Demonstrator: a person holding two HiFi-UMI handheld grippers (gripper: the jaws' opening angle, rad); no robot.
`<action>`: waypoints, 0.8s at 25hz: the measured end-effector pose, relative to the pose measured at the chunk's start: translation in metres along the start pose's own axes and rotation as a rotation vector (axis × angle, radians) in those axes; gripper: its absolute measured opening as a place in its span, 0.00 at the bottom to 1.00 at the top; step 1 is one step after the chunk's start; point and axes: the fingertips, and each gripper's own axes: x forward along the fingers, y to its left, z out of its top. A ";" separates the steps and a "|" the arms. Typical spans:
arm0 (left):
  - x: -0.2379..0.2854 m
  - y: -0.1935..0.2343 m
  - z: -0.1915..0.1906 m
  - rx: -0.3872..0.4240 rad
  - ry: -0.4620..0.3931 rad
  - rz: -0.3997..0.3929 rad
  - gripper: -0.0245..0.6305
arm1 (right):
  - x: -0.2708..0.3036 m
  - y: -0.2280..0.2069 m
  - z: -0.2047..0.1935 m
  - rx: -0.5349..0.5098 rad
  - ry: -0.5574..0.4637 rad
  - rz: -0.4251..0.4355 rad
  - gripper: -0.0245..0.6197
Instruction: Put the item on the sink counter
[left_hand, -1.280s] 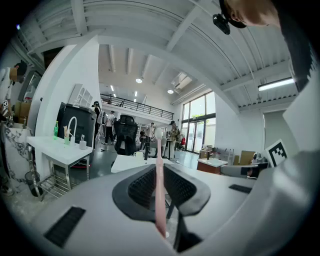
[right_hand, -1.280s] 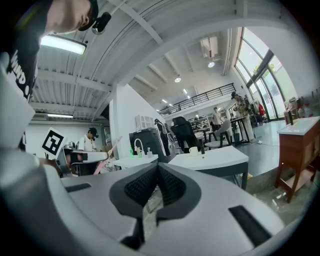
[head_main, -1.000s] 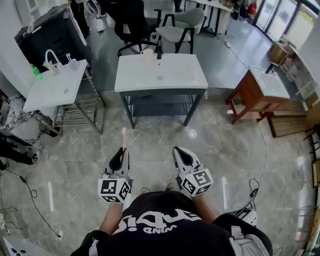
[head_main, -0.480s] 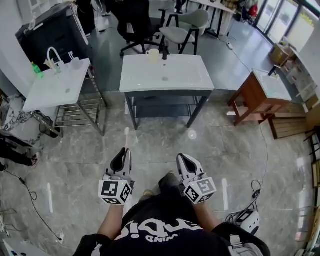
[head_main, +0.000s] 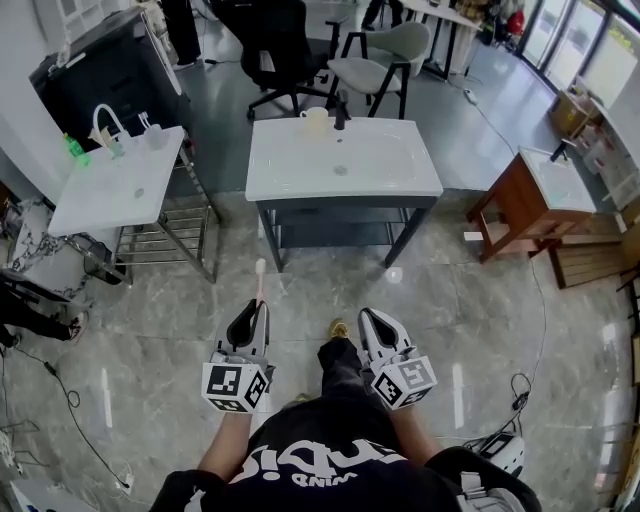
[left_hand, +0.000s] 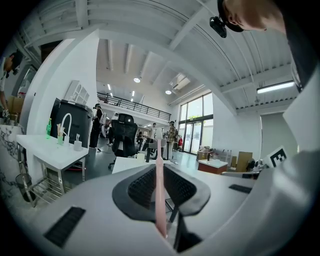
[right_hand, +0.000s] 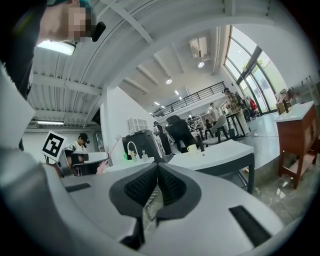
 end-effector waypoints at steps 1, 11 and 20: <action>0.007 0.003 0.001 0.000 0.000 0.001 0.13 | 0.007 -0.005 0.002 -0.001 -0.003 -0.001 0.07; 0.079 0.035 0.016 -0.006 0.011 0.001 0.13 | 0.076 -0.046 0.024 -0.001 0.000 -0.014 0.07; 0.146 0.043 0.037 -0.005 0.018 0.015 0.13 | 0.131 -0.092 0.055 0.015 -0.010 0.002 0.07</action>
